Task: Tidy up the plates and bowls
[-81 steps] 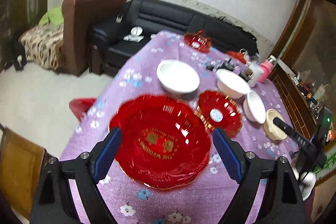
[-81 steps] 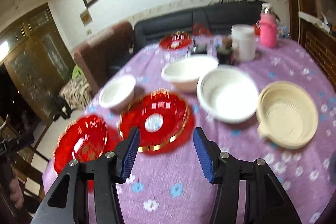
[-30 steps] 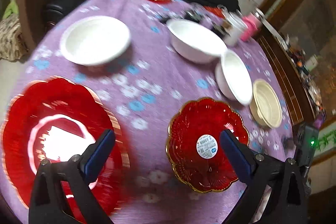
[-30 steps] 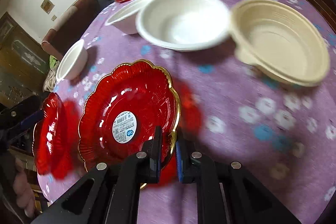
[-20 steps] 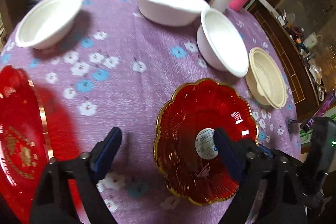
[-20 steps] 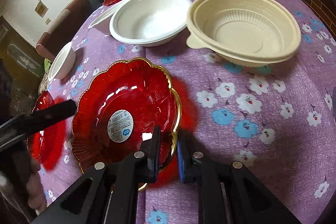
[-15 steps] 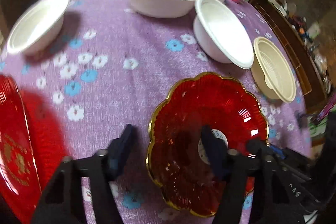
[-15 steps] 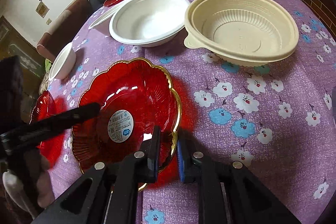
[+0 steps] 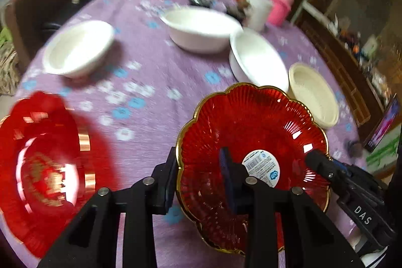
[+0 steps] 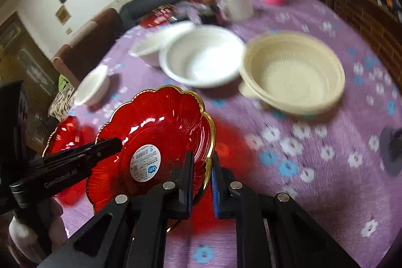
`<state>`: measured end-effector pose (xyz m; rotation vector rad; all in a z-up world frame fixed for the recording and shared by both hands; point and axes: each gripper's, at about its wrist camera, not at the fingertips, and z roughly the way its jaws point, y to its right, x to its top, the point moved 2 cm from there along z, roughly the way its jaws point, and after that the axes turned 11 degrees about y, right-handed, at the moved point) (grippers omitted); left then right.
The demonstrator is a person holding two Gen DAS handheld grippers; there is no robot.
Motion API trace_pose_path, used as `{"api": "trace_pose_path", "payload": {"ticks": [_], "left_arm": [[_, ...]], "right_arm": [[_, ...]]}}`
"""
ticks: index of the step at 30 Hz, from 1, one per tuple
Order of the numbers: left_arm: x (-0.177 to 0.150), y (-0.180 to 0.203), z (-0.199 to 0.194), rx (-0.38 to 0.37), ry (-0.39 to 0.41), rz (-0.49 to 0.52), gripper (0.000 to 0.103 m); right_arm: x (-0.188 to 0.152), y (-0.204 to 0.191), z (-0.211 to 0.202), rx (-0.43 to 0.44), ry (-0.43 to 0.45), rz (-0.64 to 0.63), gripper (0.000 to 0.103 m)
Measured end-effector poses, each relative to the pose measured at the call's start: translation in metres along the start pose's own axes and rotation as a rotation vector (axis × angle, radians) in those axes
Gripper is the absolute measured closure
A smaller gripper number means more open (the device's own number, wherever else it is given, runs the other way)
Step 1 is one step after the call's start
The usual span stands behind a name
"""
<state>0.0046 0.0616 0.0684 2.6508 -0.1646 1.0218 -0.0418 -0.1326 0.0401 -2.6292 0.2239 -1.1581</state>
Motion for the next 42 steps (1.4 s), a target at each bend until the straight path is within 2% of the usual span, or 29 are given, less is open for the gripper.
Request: {"api": "trace_pose_path", "payload": {"ticks": [4, 10, 15, 20, 23, 27, 31, 34, 36, 39, 42], "left_arm": [[0.010, -0.043, -0.040, 0.037, 0.088, -0.089, 0.072], [0.008, -0.123, -0.082, 0.165, 0.168, -0.193, 0.072], [-0.008, -0.189, -0.086, 0.261, 0.150, -0.299, 0.072], [-0.021, -0.224, -0.078, 0.294, 0.122, -0.345, 0.072], [-0.025, -0.234, -0.076, 0.295, 0.122, -0.362, 0.070], [-0.022, -0.234, -0.075, 0.288, 0.142, -0.354, 0.056], [-0.018, -0.224, -0.086, 0.307, 0.201, -0.307, 0.040], [-0.013, -0.217, -0.096, 0.308, 0.236, -0.293, 0.035], [-0.010, -0.213, -0.102, 0.300, 0.249, -0.299, 0.033], [-0.009, -0.205, -0.112, 0.297, 0.270, -0.290, 0.032], [-0.009, -0.190, -0.123, 0.277, 0.295, -0.275, 0.031]], "right_arm": [[0.015, -0.050, -0.006, 0.062, 0.038, -0.072, 0.090], [0.018, -0.138, 0.013, 0.198, 0.029, -0.170, 0.089], [0.002, -0.203, 0.049, 0.284, -0.044, -0.227, 0.089], [-0.018, -0.238, 0.085, 0.292, -0.113, -0.275, 0.089], [-0.024, -0.242, 0.099, 0.293, -0.141, -0.273, 0.089], [-0.029, -0.241, 0.113, 0.260, -0.155, -0.288, 0.088], [-0.032, -0.241, 0.122, 0.215, -0.152, -0.309, 0.085], [-0.031, -0.247, 0.118, 0.211, -0.118, -0.357, 0.077], [-0.028, -0.250, 0.112, 0.206, -0.078, -0.374, 0.063], [-0.022, -0.246, 0.100, 0.186, 0.002, -0.381, 0.050], [-0.013, -0.230, 0.088, 0.171, 0.030, -0.326, 0.049]]}}
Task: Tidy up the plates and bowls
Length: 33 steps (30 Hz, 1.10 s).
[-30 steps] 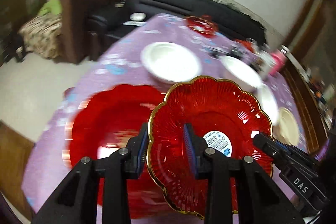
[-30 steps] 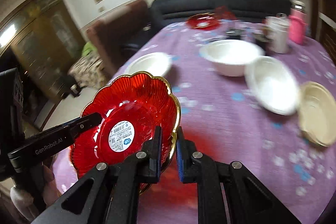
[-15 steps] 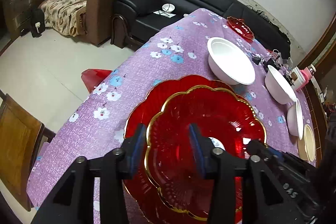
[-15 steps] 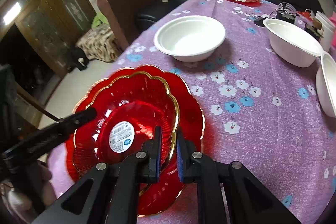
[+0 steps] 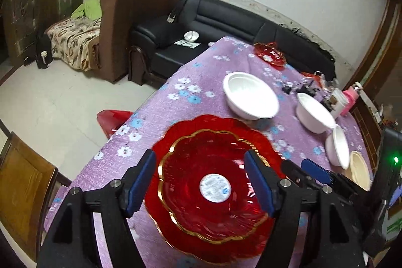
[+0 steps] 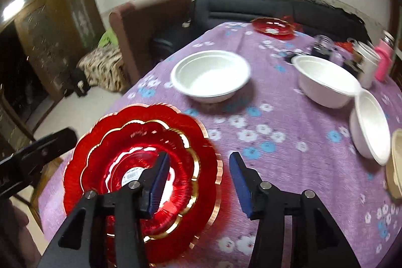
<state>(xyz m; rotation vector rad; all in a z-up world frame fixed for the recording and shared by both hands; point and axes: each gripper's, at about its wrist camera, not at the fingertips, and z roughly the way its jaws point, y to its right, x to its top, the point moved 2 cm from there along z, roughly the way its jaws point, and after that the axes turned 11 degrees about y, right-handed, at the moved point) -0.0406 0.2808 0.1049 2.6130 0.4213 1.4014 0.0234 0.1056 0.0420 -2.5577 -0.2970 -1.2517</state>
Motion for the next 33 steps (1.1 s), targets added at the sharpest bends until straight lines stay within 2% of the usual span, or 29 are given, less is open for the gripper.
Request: {"api": "trace_pose_path", "payload": {"ticks": [6, 11, 17, 22, 26, 28, 29, 31, 33], "left_arm": [[-0.006, 0.056, -0.016, -0.081, 0.011, 0.097, 0.022], [-0.029, 0.117, -0.015, -0.156, -0.030, 0.192, 0.022], [-0.067, 0.184, 0.000, -0.230, -0.084, 0.284, 0.022], [-0.100, 0.221, 0.032, -0.276, -0.166, 0.312, 0.022], [-0.120, 0.237, 0.063, -0.273, -0.224, 0.325, 0.022], [-0.124, 0.239, 0.074, -0.279, -0.230, 0.309, 0.022], [-0.126, 0.239, 0.079, -0.267, -0.230, 0.312, 0.022], [-0.127, 0.236, 0.088, -0.261, -0.229, 0.306, 0.022], [-0.127, 0.230, 0.098, -0.245, -0.227, 0.295, 0.022]], "right_arm": [[-0.002, 0.054, -0.044, -0.036, 0.044, 0.107, 0.040], [-0.021, 0.109, -0.068, -0.115, 0.003, 0.151, 0.037], [-0.056, 0.186, -0.073, -0.252, -0.067, 0.221, 0.038], [-0.074, 0.227, -0.065, -0.314, -0.103, 0.258, 0.038], [-0.072, 0.237, -0.062, -0.343, -0.075, 0.231, 0.027], [-0.072, 0.240, -0.060, -0.361, -0.063, 0.233, 0.019], [-0.072, 0.242, -0.058, -0.377, -0.053, 0.229, 0.011], [-0.073, 0.243, -0.053, -0.405, -0.063, 0.207, 0.009], [-0.073, 0.241, -0.050, -0.444, -0.082, 0.169, 0.001]]}}
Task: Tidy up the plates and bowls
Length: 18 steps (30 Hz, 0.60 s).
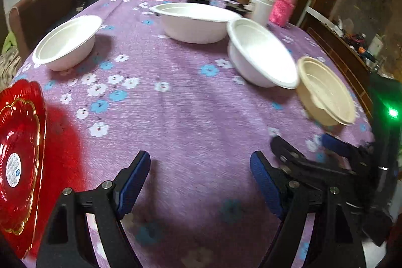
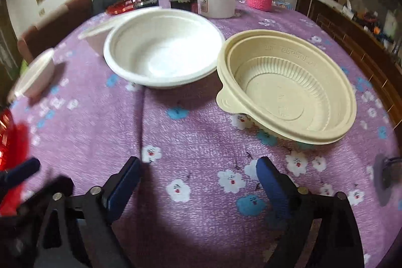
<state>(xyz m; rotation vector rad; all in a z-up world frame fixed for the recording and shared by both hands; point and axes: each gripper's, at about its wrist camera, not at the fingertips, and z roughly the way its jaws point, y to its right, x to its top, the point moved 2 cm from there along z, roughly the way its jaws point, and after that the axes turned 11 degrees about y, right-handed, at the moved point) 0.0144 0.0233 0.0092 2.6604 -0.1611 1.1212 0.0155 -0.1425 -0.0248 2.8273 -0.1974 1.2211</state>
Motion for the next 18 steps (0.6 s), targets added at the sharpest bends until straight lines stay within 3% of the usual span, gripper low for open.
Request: {"api": "trace_pose_path", "payload": {"ticks": [18], "left_arm": [[-0.0019, -0.0076, 0.0026, -0.027, 0.063, -0.002, 0.015]], "right_arm": [[-0.0024, 0.0003, 0.0021, -0.010, 0.002, 0.021, 0.001]]}}
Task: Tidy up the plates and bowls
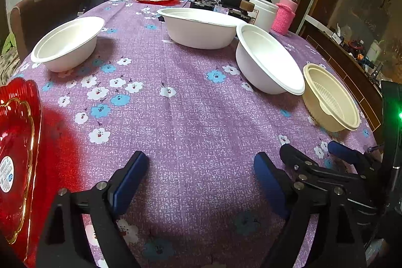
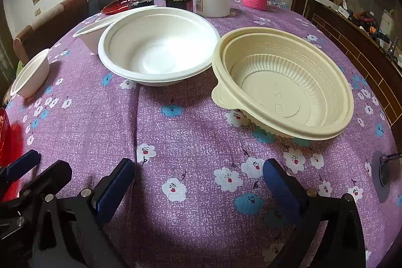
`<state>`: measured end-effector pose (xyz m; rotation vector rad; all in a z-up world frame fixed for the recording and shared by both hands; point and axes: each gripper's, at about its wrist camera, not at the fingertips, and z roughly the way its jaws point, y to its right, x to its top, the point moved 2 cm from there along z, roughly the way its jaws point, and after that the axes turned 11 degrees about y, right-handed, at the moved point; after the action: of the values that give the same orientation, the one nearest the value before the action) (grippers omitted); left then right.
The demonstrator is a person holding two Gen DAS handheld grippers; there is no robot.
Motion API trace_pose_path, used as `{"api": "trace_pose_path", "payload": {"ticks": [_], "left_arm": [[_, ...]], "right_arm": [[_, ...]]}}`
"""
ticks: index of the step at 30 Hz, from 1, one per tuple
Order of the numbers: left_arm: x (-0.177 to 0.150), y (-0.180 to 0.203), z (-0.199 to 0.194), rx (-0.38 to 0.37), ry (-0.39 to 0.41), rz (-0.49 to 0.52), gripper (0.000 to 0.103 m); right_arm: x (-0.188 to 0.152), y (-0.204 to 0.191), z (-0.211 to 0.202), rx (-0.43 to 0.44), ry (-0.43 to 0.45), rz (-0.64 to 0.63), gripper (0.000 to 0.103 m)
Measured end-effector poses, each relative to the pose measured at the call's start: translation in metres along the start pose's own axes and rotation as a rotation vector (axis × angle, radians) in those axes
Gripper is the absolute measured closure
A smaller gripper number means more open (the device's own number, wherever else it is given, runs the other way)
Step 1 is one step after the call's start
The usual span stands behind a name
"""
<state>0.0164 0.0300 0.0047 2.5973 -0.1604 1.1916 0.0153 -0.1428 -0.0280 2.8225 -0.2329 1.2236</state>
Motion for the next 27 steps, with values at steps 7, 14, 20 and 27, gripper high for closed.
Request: {"api": "trace_pose_path", "payload": {"ticks": [7, 14, 20, 27], "left_arm": [[0.0016, 0.0002, 0.0018, -0.028, -0.001, -0.009, 0.010], [0.0016, 0.0001, 0.0019, -0.030, -0.001, -0.009, 0.009], [0.0015, 0.0001, 0.0021, -0.030, -0.001, -0.009, 0.009], [0.0012, 0.0001, 0.0023, -0.030, -0.001, -0.009, 0.009]], "right_arm": [[0.0000, 0.0000, -0.0001, 0.000, 0.000, 0.000, 0.001], [0.0000, 0.0001, -0.0001, 0.000, 0.000, 0.000, 0.001], [0.0002, 0.0000, -0.0001, 0.001, 0.000, 0.000, 0.001], [0.0003, 0.0004, 0.0003, 0.001, 0.000, 0.001, 0.001]]}}
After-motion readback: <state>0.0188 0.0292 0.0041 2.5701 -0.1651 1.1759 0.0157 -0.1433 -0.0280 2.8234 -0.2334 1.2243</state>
